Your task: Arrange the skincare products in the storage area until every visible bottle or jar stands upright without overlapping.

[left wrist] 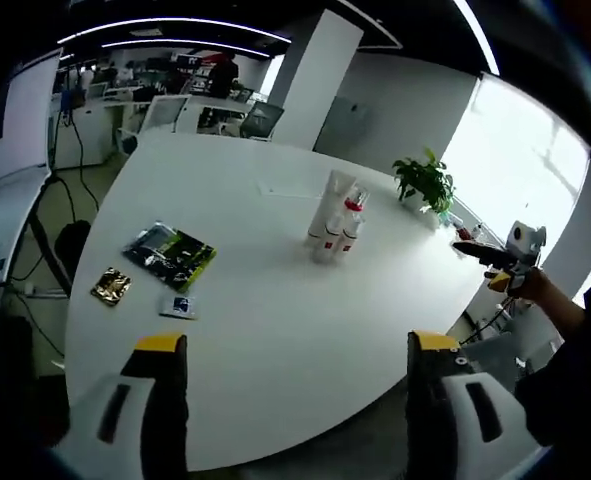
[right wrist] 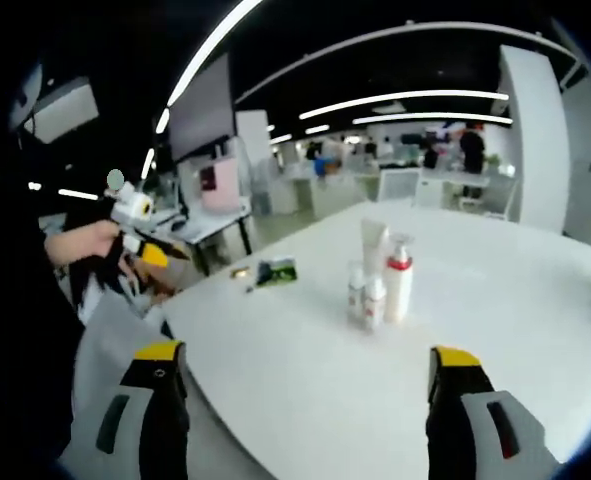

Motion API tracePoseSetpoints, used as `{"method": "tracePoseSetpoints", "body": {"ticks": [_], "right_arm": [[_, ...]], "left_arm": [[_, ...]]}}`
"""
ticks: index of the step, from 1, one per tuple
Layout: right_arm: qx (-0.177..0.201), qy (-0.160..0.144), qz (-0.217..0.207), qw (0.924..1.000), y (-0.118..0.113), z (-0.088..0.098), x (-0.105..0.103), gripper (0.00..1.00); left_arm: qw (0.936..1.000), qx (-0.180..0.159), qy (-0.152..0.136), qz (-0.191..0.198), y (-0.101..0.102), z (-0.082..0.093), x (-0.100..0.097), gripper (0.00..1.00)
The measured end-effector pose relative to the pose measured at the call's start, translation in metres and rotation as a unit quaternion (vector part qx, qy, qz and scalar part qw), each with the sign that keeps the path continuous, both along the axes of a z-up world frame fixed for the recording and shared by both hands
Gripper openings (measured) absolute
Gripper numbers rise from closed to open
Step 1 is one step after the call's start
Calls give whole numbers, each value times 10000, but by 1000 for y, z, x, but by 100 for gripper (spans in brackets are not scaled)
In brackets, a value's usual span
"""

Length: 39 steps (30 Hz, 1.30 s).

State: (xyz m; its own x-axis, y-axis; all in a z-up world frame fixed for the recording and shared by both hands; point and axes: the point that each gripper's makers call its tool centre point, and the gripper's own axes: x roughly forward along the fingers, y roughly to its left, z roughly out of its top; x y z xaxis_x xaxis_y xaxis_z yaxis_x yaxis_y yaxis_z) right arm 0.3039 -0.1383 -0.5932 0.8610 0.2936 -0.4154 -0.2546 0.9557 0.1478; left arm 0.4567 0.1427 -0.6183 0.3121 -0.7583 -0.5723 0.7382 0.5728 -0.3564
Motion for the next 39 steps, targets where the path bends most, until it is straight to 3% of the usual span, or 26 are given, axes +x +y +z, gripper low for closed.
{"method": "tracePoseSetpoints", "body": {"ticks": [10,15,29,39], "right_arm": [[60,185,-61,9998,-3,-14,11,99],[144,263,-110,9995,-5,-20,17,99],[297,370,-221,9986,-12,-31,28,98],[406,505,-200,9977,-9,-43,35,98]], "left_arm": [[9992,2,242,310,-1,-18,35,74],[9955,-141,599,725,-2,-35,59,68],[9895,-179,854,1150,-11,-65,101,62],[9825,-78,1049,1536,-8,-93,139,52]]}}
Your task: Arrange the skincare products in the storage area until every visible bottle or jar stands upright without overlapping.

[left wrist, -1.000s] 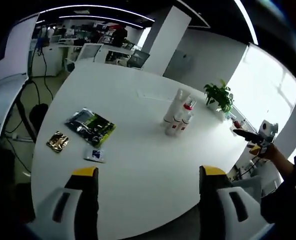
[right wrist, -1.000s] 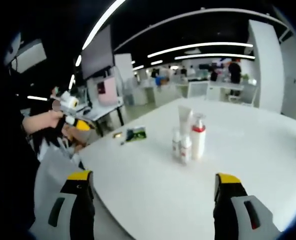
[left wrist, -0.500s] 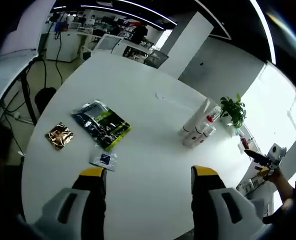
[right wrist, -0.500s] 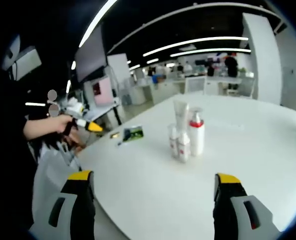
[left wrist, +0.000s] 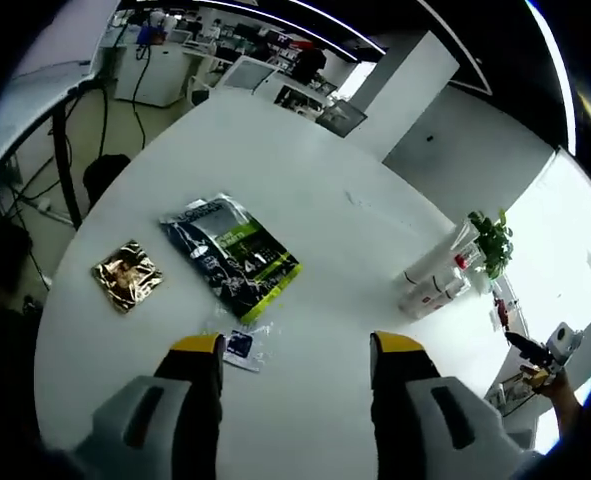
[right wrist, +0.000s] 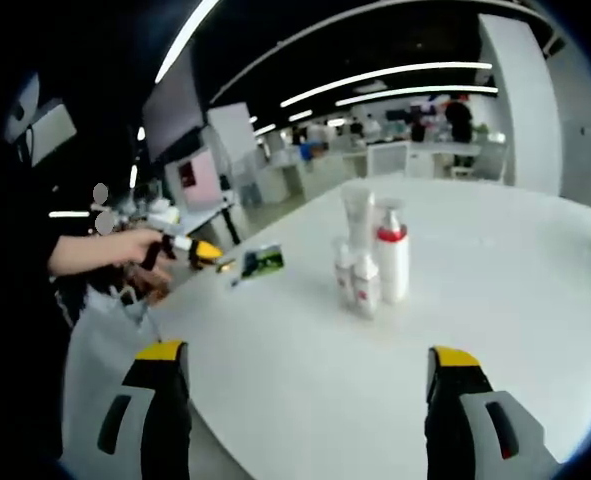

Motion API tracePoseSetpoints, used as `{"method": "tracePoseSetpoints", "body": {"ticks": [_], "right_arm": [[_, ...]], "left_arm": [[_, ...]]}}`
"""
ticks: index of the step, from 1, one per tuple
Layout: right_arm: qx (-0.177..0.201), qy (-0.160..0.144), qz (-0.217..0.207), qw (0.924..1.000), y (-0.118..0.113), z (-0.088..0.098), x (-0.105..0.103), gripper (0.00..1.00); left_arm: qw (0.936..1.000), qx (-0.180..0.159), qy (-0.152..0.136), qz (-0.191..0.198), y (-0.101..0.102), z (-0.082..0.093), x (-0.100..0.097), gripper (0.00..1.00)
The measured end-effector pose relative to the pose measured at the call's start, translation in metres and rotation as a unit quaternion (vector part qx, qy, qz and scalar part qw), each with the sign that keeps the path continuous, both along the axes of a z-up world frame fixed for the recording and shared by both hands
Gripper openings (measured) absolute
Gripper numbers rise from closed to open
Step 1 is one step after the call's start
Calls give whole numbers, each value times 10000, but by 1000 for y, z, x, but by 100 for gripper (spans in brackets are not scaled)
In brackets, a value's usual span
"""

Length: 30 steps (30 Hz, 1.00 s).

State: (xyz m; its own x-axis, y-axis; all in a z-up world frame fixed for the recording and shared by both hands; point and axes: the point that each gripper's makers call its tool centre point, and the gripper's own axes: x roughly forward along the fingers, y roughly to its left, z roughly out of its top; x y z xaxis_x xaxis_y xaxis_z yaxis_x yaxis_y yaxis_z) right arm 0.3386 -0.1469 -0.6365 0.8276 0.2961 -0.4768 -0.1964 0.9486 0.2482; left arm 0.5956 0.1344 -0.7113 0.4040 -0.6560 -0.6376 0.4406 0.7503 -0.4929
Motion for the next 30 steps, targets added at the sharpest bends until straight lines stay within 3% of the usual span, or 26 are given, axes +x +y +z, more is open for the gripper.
{"method": "tracePoseSetpoints", "body": {"ticks": [11,18,22,30], "right_arm": [[43,141,-99,9998,-8,-9,2,98],[81,227,-103,9997,-8,-16,6,98],[117,272,-120,9995,-7,-20,6,98],[168,339,-169,9991,-10,-25,6,98]], "left_arm": [[9995,55,149,268,2,-29,35,45],[9990,209,203,342,3,-48,47,41],[9983,117,271,508,4,-51,56,37],[9976,288,123,622,11,-70,81,32]]}}
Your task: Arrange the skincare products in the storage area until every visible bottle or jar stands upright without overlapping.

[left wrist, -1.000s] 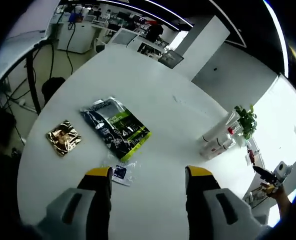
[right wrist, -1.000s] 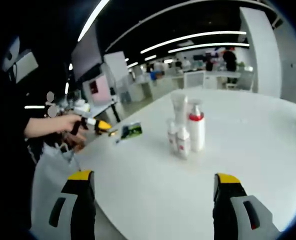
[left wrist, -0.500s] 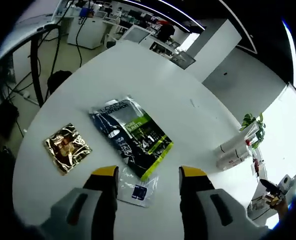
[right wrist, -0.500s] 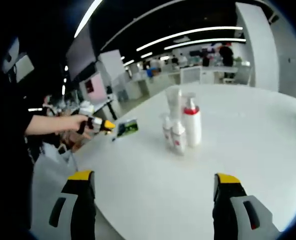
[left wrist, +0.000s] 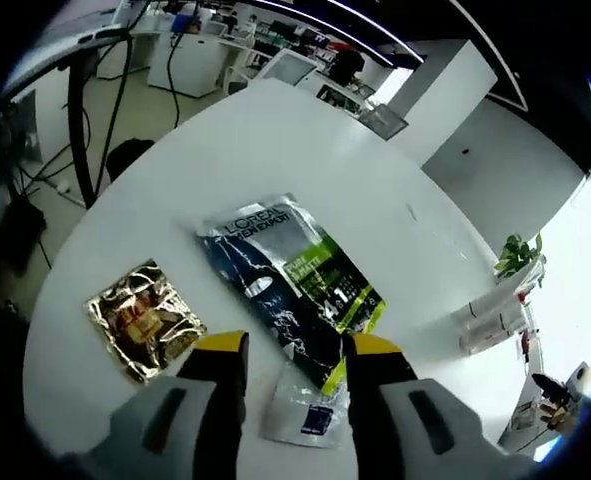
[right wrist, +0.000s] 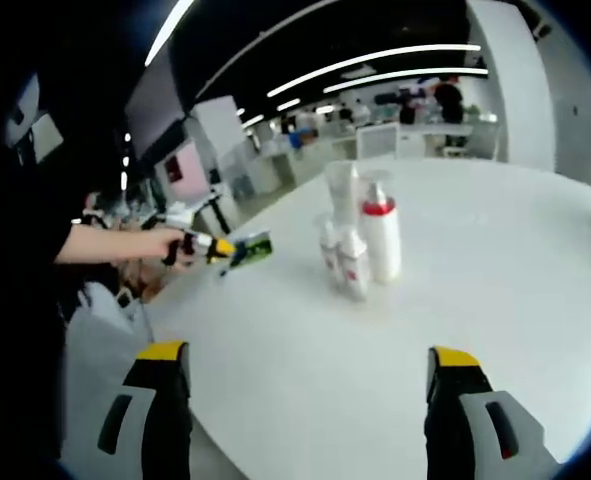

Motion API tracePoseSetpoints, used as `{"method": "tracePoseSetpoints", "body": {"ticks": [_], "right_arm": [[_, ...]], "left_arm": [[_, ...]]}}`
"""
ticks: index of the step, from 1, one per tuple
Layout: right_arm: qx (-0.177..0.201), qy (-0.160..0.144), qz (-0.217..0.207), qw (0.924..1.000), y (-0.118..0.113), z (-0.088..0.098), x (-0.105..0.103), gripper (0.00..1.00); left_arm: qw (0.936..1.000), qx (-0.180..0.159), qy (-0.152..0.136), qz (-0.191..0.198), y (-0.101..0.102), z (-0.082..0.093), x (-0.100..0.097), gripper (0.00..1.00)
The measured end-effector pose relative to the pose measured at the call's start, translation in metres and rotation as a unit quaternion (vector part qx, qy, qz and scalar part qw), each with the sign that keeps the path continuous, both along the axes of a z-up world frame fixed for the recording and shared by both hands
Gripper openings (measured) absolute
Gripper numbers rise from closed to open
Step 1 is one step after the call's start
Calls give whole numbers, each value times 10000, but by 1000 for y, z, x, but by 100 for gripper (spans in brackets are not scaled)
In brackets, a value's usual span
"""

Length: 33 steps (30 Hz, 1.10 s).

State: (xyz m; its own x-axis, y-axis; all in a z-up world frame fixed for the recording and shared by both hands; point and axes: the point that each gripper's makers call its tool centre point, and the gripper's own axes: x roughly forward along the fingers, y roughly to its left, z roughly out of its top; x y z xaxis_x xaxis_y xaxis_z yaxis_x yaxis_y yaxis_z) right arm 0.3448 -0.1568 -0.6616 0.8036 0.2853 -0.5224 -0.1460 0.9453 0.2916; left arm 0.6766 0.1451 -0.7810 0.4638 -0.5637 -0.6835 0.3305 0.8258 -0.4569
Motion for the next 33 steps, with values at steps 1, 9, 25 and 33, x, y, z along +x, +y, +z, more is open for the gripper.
{"method": "tracePoseSetpoints", "body": {"ticks": [1,9,25,33], "right_arm": [[4,2,-3,10000,0,0,0,98],[26,79,13,10000,0,-5,2,97],[84,55,80,9999,3,-4,5,97],[775,-321,303,9960,32,12,22,89]], "left_arm": [[10000,31,-47,-4,0,-1,3,30],[9990,331,-282,77,1,-10,15,19],[9915,926,-911,7,6,-10,29,6],[9911,559,-1160,-339,-11,20,19,6]]}}
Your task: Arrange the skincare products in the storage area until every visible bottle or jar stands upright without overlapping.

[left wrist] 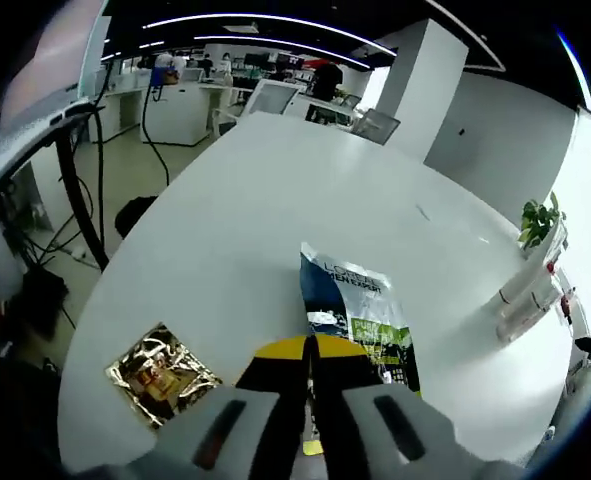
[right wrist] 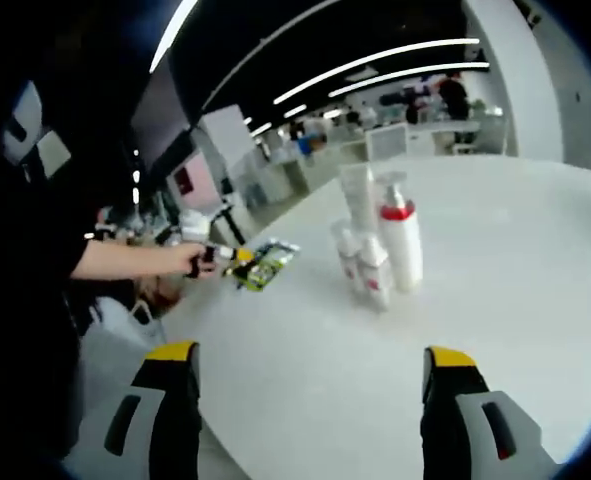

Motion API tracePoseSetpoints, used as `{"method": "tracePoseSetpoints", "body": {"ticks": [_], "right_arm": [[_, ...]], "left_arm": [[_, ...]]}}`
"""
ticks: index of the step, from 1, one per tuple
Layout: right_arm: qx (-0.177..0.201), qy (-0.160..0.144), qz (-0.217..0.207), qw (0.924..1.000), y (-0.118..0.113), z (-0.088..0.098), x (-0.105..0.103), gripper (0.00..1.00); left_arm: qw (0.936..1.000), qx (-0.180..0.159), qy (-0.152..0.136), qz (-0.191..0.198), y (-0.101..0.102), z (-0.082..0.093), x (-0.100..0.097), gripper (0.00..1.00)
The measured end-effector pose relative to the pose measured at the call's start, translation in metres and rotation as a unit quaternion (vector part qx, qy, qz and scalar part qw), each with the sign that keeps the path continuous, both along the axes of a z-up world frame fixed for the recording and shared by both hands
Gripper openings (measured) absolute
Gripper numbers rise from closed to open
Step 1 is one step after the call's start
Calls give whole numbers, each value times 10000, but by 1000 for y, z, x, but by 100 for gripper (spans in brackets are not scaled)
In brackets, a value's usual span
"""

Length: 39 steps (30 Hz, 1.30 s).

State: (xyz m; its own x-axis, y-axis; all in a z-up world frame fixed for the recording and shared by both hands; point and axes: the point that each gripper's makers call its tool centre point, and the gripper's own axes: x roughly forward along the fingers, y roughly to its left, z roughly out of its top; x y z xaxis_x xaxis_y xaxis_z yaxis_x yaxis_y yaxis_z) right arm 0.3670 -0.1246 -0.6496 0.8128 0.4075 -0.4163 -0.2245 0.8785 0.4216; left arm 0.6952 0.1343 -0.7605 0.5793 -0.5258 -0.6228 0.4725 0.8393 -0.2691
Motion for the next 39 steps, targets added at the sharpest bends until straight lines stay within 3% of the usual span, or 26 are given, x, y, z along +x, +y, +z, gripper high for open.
{"method": "tracePoseSetpoints", "body": {"ticks": [10,15,19,23,26,30,34,36,39], "right_arm": [[896,-125,795,9927,78,-2,21,87],[1030,-214,1124,9881,103,1,31,86],[1349,-387,1169,9832,111,12,36,86],[1429,-523,1181,9813,112,20,40,85],[1581,-711,1200,9775,112,32,43,84],[1926,-882,1262,9691,115,45,41,79],[2245,-1073,1313,9596,121,57,41,80],[2491,-1182,1434,9505,126,69,39,82],[2650,-1358,1430,9439,124,80,42,84]], "left_arm": [[9959,-526,-244,-688,-25,52,-44,5],[9888,-816,-358,-1197,-45,86,-74,5],[9808,-1085,-487,-1546,-59,120,-96,5],[9691,-1451,-537,-1921,-70,156,-119,5],[9546,-1863,-449,-2280,-79,185,-139,5],[9403,-2013,-570,-2684,-86,217,-160,5],[9162,-2412,-635,-3136,-96,253,-188,5],[9086,-2541,-553,-3270,-98,264,-199,5],[8943,-2627,-622,-3568,-102,282,-217,5]]}}
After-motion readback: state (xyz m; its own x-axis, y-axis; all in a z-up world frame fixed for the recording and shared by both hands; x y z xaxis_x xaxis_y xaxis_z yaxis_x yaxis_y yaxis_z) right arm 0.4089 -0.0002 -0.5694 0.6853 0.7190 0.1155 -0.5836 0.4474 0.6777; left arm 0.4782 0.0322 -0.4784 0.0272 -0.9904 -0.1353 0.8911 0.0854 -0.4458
